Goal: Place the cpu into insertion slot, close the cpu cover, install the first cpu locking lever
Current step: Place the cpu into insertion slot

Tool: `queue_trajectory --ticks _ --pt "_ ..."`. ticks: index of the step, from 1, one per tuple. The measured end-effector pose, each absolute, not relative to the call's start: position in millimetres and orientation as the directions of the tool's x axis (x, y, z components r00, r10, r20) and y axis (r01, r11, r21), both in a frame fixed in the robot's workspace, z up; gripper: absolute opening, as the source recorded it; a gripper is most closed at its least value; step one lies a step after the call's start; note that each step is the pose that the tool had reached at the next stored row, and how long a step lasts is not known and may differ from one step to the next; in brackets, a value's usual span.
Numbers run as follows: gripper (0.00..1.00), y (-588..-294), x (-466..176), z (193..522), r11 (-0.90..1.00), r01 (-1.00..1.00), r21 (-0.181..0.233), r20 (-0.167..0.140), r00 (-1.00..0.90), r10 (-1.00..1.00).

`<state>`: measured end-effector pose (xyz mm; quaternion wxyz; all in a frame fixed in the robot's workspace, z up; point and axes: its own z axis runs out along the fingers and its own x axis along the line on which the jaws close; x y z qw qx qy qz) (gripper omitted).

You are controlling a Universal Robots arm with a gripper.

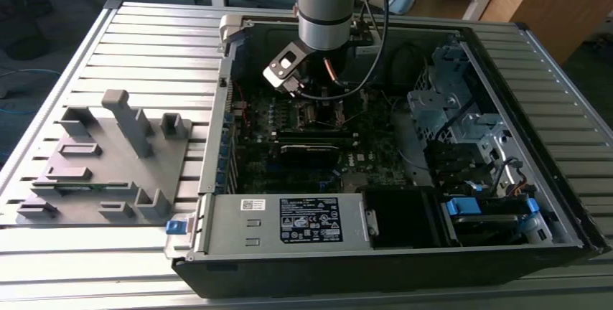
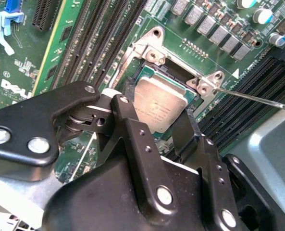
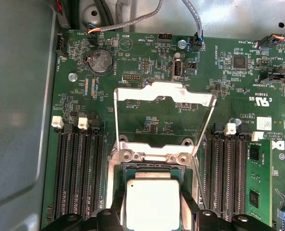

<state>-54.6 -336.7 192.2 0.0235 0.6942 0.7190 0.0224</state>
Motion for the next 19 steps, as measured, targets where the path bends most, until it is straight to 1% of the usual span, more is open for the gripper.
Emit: queue_trajectory --ticks 19 --pt "0.54 -336.7 -54.4 193.2 0.006 0.998 0.065 -0.003 -0.005 1.0"
